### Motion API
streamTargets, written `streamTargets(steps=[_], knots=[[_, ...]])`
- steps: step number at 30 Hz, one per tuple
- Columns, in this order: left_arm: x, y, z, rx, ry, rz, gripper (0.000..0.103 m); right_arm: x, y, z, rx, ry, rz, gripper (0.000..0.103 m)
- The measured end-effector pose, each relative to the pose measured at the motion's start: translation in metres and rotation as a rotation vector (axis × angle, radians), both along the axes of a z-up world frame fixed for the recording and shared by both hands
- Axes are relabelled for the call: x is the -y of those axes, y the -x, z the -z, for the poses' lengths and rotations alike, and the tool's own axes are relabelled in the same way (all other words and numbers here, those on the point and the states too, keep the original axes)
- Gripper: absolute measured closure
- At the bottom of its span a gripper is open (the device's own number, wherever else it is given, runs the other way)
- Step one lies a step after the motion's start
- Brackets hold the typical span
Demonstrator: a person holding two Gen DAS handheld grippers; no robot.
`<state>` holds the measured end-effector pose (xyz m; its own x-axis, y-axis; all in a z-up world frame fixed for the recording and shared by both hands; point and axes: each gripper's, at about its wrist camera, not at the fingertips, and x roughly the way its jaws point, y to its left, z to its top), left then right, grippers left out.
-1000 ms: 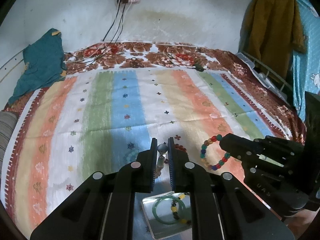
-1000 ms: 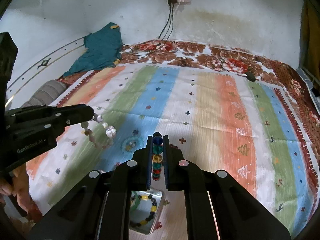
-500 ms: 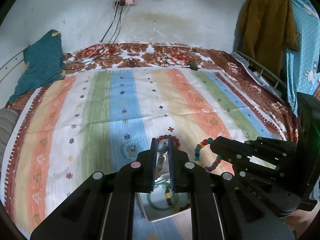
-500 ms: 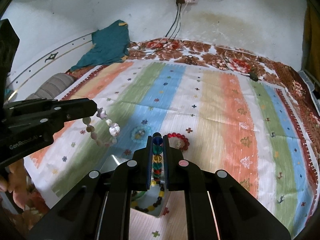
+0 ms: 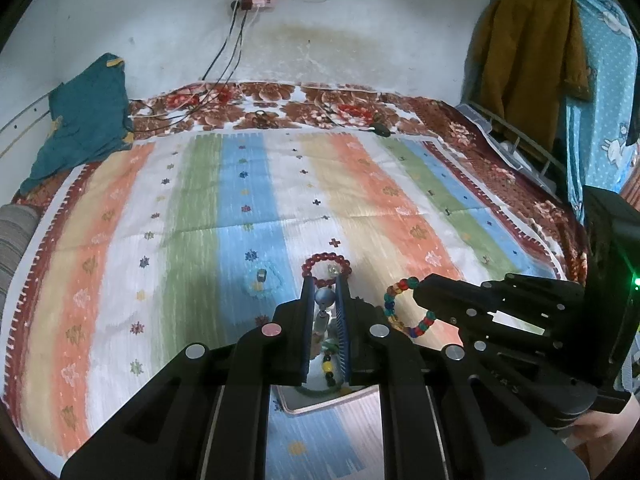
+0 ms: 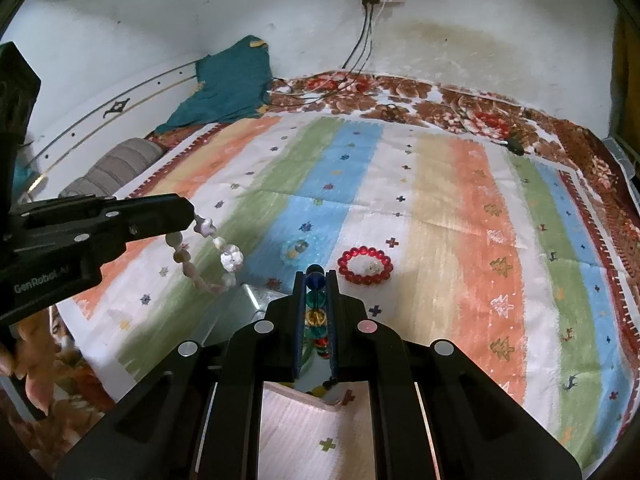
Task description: Organize jewelry
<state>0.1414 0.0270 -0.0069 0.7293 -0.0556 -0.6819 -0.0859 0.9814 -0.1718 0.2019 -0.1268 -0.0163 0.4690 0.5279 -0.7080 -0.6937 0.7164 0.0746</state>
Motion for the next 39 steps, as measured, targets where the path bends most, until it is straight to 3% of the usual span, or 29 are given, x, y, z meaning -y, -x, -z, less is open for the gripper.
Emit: streamTargets(steps=[5,9,27,39], knots=[[-0.003,-0.001,0.007,-0.039,0.022,-0.025,0.090,-0.001,-0.004,0.011,-0.062,0.032,0.005,0.090],[-0.013,-0.001,0.008,-0.046,0.042,-0.059,0.074,0.005,-0.007,0.009,-0.052,0.024,0.038,0.067],[-0.039,-0.004,0.018,-0.092,0.064,-0.149,0.053,0.015,-0.028,0.013,-0.088,0.024,0.120,0.048],[-0.042,-0.013,0.023,-0.115,0.025,-0.168,0.042,0.016,-0.038,0.017,-0.106,0.030,0.137,0.039]])
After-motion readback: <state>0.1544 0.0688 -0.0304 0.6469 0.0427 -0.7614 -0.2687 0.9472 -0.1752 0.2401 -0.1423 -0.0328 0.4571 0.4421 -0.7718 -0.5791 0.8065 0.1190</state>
